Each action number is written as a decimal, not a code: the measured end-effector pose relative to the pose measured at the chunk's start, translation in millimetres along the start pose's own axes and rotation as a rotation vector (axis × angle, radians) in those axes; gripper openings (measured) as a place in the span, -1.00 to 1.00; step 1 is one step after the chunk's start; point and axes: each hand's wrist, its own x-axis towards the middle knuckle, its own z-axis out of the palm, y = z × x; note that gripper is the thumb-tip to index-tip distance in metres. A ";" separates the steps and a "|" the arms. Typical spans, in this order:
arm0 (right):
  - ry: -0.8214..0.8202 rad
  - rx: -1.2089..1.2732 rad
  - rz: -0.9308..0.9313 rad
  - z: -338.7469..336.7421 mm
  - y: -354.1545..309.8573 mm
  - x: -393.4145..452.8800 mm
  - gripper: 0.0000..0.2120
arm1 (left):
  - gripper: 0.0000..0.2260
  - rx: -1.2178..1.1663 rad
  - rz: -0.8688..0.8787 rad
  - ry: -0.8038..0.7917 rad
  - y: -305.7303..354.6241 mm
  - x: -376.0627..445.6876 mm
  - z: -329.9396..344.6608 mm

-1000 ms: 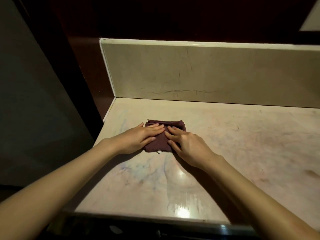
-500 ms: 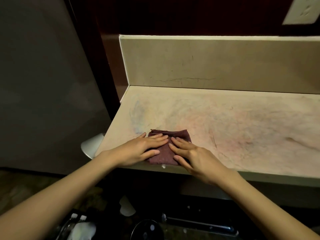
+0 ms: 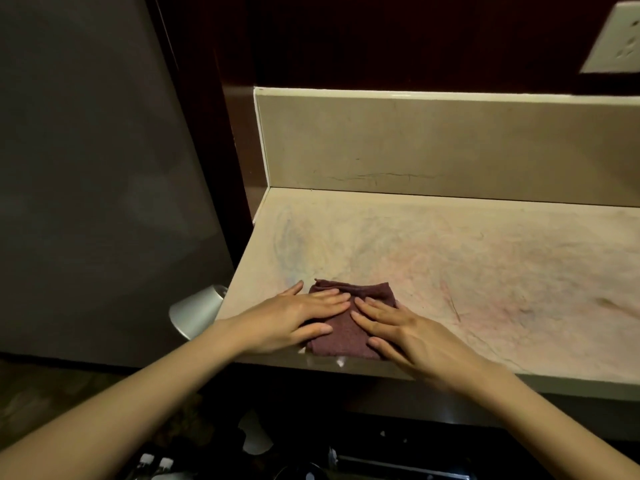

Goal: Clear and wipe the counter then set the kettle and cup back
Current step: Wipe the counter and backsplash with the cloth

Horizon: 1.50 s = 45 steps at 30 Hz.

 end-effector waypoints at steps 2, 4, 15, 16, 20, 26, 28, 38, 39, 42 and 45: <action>-0.056 -0.013 -0.003 -6.7 5.9 17.1 -0.31 | -0.54 0.015 0.003 -0.005 -14.6 5.3 -7.8; -0.066 -0.025 0.021 -10.7 9.3 35.5 -0.36 | -0.54 0.024 0.009 -0.010 -32.2 11.3 -17.2; -0.012 -0.018 0.171 -19.0 45.8 121.7 -0.41 | -0.53 0.199 0.064 -0.058 -112.0 78.2 -66.0; -0.013 -0.018 0.178 -20.8 51.7 129.9 -0.48 | -0.53 0.218 0.051 -0.062 -117.0 84.9 -70.4; -0.016 -0.034 0.188 -25.9 76.3 162.2 -0.55 | -0.54 0.316 -0.028 -0.046 -129.9 108.4 -84.8; 0.005 -0.087 0.147 -30.2 108.2 205.8 -0.55 | -0.54 0.502 -0.131 0.011 -142.2 142.5 -100.4; 0.015 -0.093 0.131 -29.9 117.8 220.6 -0.56 | -0.54 0.516 -0.153 0.019 -148.7 154.5 -104.9; 0.006 -0.124 0.123 -38.9 141.0 252.5 -0.56 | -0.54 0.287 -0.195 0.056 -178.8 171.0 -109.0; 0.007 -0.119 0.126 -38.4 139.7 251.9 -0.56 | -0.54 0.270 -0.197 0.055 -179.1 171.2 -108.7; 0.018 -0.114 0.134 -37.3 133.6 250.2 -0.56 | -0.53 0.274 -0.221 0.046 -175.2 169.1 -106.3; 0.020 -0.114 0.126 -35.8 120.6 239.0 -0.57 | -0.52 0.254 -0.224 0.043 -169.0 154.4 -97.3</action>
